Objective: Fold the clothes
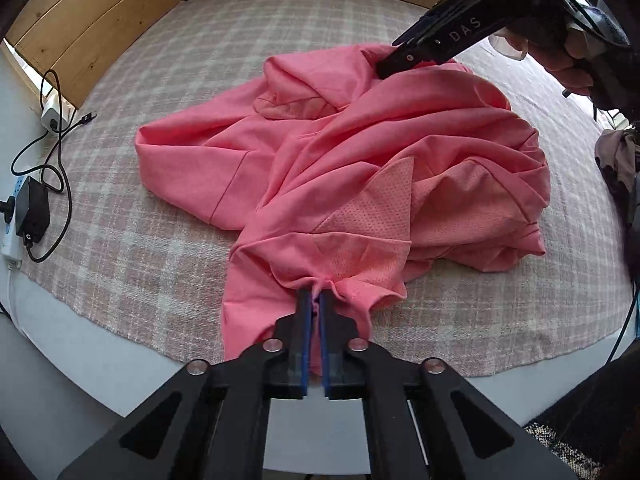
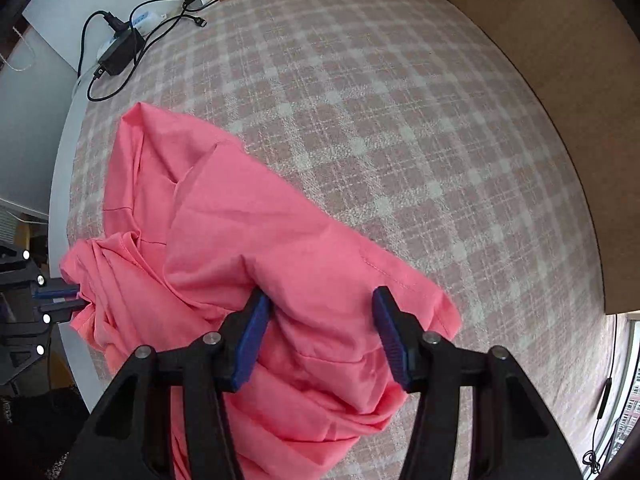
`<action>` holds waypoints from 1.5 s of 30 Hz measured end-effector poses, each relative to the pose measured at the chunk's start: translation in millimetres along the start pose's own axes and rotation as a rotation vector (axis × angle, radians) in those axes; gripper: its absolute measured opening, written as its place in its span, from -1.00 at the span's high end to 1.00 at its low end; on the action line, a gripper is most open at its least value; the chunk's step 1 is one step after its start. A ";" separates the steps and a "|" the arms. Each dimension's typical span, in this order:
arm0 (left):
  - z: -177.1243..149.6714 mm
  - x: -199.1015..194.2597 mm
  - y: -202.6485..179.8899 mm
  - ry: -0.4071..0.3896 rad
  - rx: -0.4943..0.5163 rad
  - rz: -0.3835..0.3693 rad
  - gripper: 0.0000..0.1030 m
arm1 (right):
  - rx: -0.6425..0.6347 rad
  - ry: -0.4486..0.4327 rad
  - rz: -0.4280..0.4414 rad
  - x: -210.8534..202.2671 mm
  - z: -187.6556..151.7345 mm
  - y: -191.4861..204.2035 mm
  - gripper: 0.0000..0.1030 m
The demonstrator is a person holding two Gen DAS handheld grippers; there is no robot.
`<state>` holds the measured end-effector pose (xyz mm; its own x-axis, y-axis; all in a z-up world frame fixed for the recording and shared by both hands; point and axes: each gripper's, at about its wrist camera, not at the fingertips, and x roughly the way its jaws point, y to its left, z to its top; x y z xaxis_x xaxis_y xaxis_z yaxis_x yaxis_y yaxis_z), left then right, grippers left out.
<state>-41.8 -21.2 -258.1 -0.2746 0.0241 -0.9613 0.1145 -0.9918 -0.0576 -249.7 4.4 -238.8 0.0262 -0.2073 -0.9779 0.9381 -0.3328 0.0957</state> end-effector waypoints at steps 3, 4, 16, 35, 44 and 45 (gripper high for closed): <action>-5.9 -12.8 6.1 -0.037 -0.012 -0.009 0.96 | 0.085 -0.083 0.065 -23.0 -8.2 -6.5 0.90; -7.9 -22.4 9.8 -0.061 -0.017 -0.006 0.96 | 0.114 -0.125 0.091 -38.3 -12.8 -9.2 0.90; 64.4 -163.2 58.3 -0.370 0.039 0.089 0.96 | 0.461 -0.605 -0.361 -272.5 -100.5 -27.5 0.90; 200.3 -333.2 19.5 -0.794 0.306 0.101 0.96 | 0.820 -0.973 -0.782 -449.7 -281.6 35.7 0.92; 239.2 -357.9 -27.6 -0.878 0.395 0.067 0.96 | 0.881 -1.060 -0.839 -481.6 -293.0 17.7 0.93; 236.7 -368.6 -30.4 -0.907 0.406 0.066 0.96 | 0.872 -1.077 -0.867 -492.0 -295.4 22.7 0.93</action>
<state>-170.0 -29.8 161.8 -0.9248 0.0296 -0.3794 -0.1325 -0.9596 0.2483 -139.3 370.6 189.7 -0.9641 -0.0770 -0.2539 0.0655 -0.9964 0.0535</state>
